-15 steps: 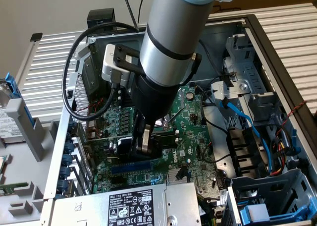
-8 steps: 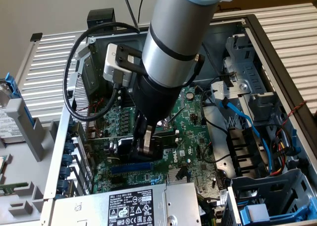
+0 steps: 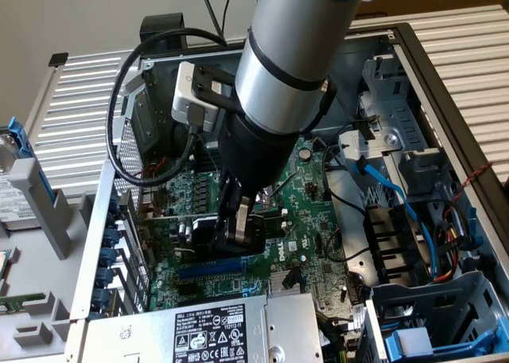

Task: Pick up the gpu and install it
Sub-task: 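Insert the gpu into the slot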

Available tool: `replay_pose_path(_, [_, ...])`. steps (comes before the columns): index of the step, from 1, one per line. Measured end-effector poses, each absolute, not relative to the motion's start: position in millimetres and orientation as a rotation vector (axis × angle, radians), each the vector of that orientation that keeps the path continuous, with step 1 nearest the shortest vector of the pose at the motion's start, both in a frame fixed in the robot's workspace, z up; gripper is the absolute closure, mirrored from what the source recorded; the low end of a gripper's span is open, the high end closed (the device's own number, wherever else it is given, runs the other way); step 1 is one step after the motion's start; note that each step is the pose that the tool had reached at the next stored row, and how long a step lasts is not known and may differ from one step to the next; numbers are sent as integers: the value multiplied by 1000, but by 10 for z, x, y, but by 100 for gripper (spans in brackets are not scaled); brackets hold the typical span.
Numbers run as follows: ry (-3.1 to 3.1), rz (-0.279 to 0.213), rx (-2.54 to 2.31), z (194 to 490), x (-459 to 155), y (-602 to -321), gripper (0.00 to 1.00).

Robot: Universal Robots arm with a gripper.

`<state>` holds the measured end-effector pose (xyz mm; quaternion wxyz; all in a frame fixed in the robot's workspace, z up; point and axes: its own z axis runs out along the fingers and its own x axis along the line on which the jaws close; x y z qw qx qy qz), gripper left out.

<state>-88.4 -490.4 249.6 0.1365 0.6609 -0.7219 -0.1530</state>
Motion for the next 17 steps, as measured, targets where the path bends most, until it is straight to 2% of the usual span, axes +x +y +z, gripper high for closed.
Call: replay_pose_path(17, [-2067,-416,1920,2502,-883,-4904,71])
